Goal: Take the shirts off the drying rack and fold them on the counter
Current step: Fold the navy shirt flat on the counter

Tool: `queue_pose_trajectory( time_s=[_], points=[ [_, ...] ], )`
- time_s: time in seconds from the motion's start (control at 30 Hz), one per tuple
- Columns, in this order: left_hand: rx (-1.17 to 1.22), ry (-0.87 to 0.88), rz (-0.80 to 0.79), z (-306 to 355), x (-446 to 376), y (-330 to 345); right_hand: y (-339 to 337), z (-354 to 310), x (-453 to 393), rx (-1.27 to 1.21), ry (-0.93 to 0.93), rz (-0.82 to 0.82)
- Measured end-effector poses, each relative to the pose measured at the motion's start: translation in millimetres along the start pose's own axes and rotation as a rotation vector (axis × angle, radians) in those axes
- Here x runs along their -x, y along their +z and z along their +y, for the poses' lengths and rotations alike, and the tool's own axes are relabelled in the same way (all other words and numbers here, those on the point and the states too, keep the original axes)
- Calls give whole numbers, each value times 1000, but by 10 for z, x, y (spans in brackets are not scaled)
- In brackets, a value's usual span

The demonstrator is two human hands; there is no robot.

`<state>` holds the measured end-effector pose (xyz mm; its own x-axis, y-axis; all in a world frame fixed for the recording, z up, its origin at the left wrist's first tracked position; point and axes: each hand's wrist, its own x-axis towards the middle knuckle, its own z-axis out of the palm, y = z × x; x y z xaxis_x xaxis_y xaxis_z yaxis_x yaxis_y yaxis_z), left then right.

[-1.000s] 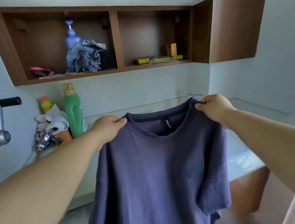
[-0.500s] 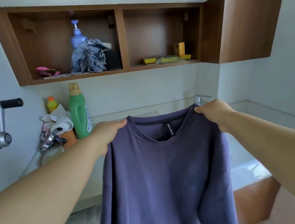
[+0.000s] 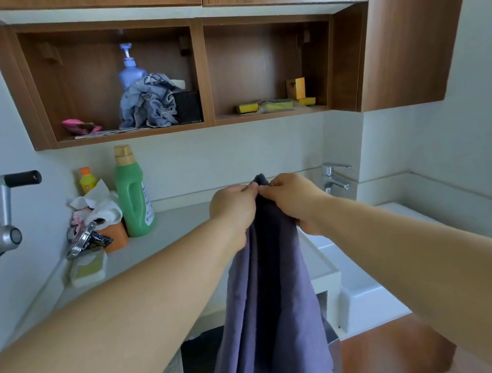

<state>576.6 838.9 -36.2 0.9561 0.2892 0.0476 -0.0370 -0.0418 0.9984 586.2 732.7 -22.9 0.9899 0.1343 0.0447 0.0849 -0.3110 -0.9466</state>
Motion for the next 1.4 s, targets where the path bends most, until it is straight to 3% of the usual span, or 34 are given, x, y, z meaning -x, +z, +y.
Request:
queue_pose_trajectory(
  time_s=[0.2,0.37,0.43,0.53,0.63,0.7,0.8,0.97,1.07,1.23,1.4],
  points=[
    [114,-71,-139,29,162,-78,19,-45,81,-195,55,-61],
    [74,-40,-321,70,219,-218,-7,27,74,-67,61,-48],
    [3,-35,-369,79,211,-296,-30,53,93,-49,59,-56],
    [-301,100,-279,118,143,-436,-73,21,138,-8,-23,-86],
    [-319,126,-290,147,118,-519,-195,-99,203,-54,-69,-251],
    [-245,134,-429,144,85,-550,-287,-181,233,-145,-72,-385],
    [-271,189,-676,198,114,-559,-366,-217,233,-206,-127,-436],
    [-476,284,-510,180,130,-541,-462,-47,223,-185,-87,-368],
    [-465,359,-431,120,144,-502,-514,121,268,-140,-54,-372],
    [-402,271,-477,114,278,-470,-417,479,354,464,-55,-219],
    [-400,257,-383,85,449,-472,-463,682,352,525,-45,-126]
  ],
)
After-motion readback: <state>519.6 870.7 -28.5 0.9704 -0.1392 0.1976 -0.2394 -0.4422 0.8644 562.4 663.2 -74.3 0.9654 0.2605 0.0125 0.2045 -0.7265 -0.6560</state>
